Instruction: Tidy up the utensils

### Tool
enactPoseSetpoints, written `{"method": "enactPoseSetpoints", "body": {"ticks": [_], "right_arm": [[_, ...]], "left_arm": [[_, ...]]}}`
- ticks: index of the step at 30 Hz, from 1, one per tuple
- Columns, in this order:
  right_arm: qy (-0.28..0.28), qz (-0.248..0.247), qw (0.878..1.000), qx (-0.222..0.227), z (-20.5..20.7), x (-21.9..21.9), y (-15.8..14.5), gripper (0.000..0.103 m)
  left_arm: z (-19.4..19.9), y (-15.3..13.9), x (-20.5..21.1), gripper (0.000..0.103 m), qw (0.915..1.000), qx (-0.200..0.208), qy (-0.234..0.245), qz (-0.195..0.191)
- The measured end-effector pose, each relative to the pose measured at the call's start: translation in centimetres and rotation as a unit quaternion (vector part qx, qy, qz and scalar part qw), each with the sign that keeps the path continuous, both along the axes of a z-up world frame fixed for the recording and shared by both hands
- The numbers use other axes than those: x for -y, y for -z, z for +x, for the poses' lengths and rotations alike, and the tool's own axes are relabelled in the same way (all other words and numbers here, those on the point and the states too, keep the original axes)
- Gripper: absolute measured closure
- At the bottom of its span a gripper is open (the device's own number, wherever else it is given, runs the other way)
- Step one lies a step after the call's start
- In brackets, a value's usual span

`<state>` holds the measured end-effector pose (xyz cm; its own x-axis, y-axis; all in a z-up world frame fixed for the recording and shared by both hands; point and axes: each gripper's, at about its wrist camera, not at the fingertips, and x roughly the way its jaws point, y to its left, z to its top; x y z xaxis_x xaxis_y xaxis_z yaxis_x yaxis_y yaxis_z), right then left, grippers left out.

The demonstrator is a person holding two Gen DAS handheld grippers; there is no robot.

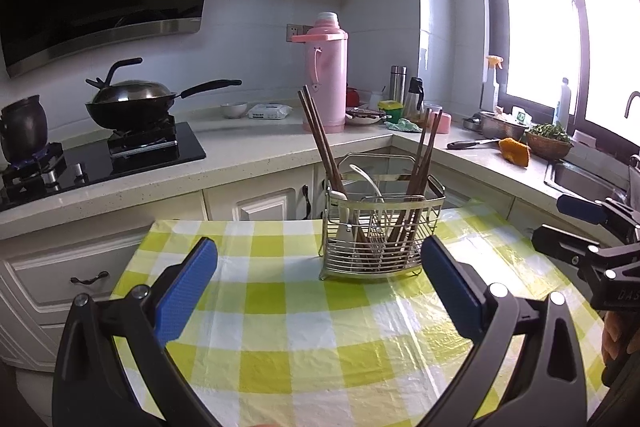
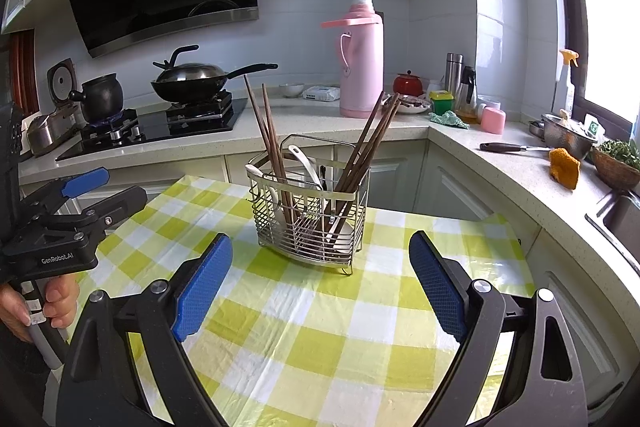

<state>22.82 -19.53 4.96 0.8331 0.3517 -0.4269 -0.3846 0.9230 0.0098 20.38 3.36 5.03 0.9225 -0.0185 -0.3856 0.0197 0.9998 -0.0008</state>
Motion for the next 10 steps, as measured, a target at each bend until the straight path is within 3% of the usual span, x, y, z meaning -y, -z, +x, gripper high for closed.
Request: {"method": "enactPoseSetpoints", "body": {"ticks": [10], "right_arm": [[0.0,-0.001,1.0,-0.001,-0.8,0.1,0.4,0.019]], "left_arm": [[0.1,0.7,-1.2,0.005,0.9984,-0.031,0.023,-0.042]]}}
